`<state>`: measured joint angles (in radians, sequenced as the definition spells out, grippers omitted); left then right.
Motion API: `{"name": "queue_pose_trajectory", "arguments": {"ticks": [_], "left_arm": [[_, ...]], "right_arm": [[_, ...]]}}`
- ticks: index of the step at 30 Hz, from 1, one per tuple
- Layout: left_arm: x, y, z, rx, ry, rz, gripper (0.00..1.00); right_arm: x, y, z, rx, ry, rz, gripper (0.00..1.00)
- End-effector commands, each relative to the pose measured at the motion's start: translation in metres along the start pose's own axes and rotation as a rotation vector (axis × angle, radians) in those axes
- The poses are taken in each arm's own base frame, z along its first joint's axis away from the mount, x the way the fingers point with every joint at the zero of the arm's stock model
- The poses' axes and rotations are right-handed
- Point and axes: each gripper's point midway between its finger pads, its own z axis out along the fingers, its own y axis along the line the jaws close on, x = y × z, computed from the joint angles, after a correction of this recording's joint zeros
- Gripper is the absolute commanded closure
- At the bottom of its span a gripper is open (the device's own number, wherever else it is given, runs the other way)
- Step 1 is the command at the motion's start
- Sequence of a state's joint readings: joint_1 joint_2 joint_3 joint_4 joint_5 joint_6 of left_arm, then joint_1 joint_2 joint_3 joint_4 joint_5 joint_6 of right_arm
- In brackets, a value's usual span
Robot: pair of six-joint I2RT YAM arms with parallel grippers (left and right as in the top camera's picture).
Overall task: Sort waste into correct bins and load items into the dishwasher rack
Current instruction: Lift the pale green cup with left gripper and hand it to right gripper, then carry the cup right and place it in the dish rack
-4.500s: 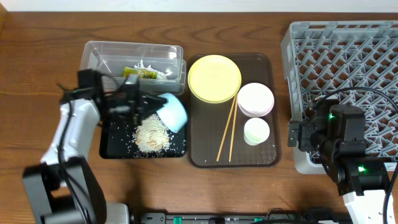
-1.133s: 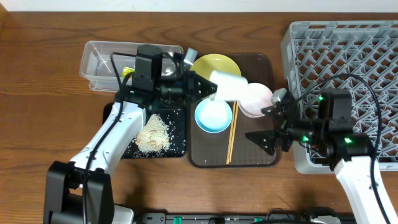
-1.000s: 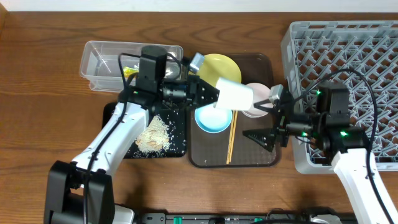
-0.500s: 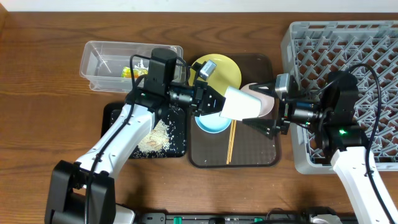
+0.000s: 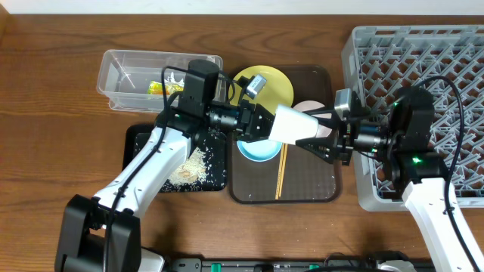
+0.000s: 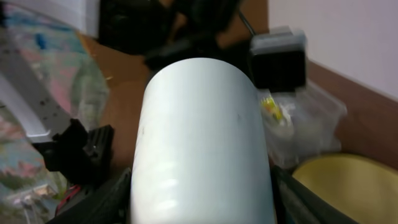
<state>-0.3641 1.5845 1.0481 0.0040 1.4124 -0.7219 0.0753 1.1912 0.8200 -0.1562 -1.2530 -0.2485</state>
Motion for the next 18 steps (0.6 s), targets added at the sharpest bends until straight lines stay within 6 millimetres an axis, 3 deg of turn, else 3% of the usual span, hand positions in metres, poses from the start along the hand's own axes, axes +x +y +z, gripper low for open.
{"name": "queue_pose_trajectory", "arguments": {"ticks": [1,5,7,9,13,16,18], "left_arm": [[-0.015,0.014,-0.002,-0.091,-0.073,0.126,0.55],[-0.029,0.08,-0.027,-0.431,-0.219,0.058,0.49],[-0.027,0.109,-0.048,-0.608,-0.261,0.021,0.47],[-0.023,0.126,-0.07,-0.743,-0.281,0.01,0.45],[-0.015,0.129,-0.108,-0.918,-0.329,0.018,0.44],[-0.011,0.117,-0.14,-1.041,-0.403,0.037,0.42],[-0.008,0.107,-0.157,-1.099,-0.451,0.048,0.42]], "right_arm": [[0.011,-0.028,-0.002,0.174,0.064,0.041,0.5],[0.038,-0.061,-0.017,0.412,0.168,0.148,0.53],[0.044,-0.072,-0.027,0.506,0.195,0.187,0.6],[0.047,-0.078,-0.039,0.597,0.214,0.237,0.68],[0.047,-0.084,-0.073,0.791,0.284,0.307,0.78],[0.043,-0.09,-0.113,0.994,0.339,0.39,0.99],[0.043,-0.092,-0.143,1.141,0.36,0.455,0.99]]}}
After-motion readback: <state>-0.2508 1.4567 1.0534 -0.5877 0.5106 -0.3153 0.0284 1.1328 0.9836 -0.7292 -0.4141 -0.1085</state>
